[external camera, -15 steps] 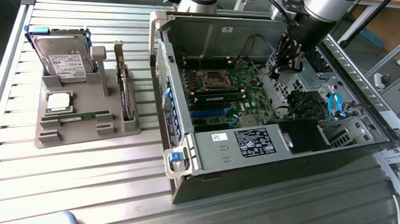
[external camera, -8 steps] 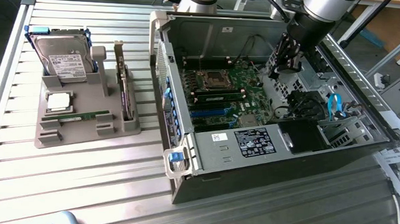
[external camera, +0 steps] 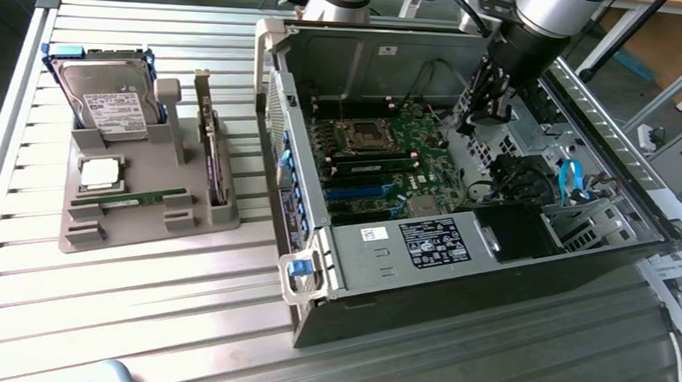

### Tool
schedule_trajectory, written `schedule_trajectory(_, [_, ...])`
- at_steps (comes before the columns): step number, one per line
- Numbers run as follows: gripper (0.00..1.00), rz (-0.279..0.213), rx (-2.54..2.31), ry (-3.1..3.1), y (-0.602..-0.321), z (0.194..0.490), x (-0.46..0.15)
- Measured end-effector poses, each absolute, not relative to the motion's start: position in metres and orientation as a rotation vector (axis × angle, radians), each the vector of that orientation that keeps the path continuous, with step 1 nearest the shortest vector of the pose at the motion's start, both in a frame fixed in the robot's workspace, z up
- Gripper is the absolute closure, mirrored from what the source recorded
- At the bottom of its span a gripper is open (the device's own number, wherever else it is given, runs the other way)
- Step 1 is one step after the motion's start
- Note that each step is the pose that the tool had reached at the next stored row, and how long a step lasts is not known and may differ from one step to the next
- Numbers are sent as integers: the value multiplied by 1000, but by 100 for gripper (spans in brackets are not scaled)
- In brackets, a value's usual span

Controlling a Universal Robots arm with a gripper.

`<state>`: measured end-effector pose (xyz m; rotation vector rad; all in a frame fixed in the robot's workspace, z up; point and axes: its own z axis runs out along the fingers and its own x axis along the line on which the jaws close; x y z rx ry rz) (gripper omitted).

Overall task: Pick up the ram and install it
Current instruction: 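Press down the ram until it locks into place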

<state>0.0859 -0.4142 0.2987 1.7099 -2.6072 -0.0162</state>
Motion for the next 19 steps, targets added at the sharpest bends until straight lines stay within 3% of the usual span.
schedule_trajectory(19, [89,-17,1657,-2641,-414,298,78])
